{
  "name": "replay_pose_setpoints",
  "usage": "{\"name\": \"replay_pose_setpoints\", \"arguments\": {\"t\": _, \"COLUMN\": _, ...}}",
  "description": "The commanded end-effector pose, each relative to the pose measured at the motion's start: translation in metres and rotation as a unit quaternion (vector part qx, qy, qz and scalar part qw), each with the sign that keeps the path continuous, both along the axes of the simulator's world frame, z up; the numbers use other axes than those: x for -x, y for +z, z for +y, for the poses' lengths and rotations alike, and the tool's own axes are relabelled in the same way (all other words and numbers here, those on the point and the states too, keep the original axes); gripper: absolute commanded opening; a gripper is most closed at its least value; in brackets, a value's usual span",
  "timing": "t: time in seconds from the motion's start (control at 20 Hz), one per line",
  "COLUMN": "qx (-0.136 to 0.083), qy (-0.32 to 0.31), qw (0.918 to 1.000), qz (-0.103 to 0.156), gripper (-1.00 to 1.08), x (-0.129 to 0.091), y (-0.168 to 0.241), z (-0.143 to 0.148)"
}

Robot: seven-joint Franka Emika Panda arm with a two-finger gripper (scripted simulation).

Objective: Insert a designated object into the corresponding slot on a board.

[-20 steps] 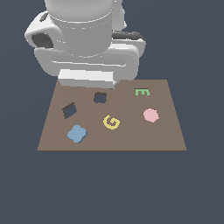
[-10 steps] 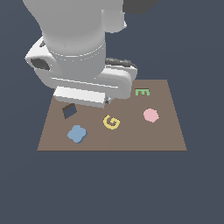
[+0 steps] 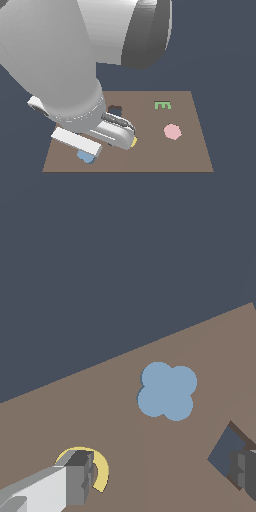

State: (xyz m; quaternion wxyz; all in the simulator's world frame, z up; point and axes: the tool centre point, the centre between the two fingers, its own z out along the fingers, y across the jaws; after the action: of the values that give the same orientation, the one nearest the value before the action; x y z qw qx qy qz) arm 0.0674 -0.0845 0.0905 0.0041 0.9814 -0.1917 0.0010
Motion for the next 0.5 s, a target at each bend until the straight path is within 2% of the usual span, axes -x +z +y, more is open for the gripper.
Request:
{"name": "replay_pose_setpoints", "arguments": {"t": 0.0, "qx": -0.001, "qy": -0.026, "qw": 0.9997, "qz": 0.000, "gripper": 1.00, "x": -0.009, "y": -0.012, "z": -0.008}}
{"name": "replay_pose_setpoints", "arguments": {"t": 0.45, "qx": -0.004, "qy": -0.080, "qw": 0.9968, "qz": 0.000, "gripper": 1.00, "x": -0.027, "y": -0.036, "z": -0.026}}
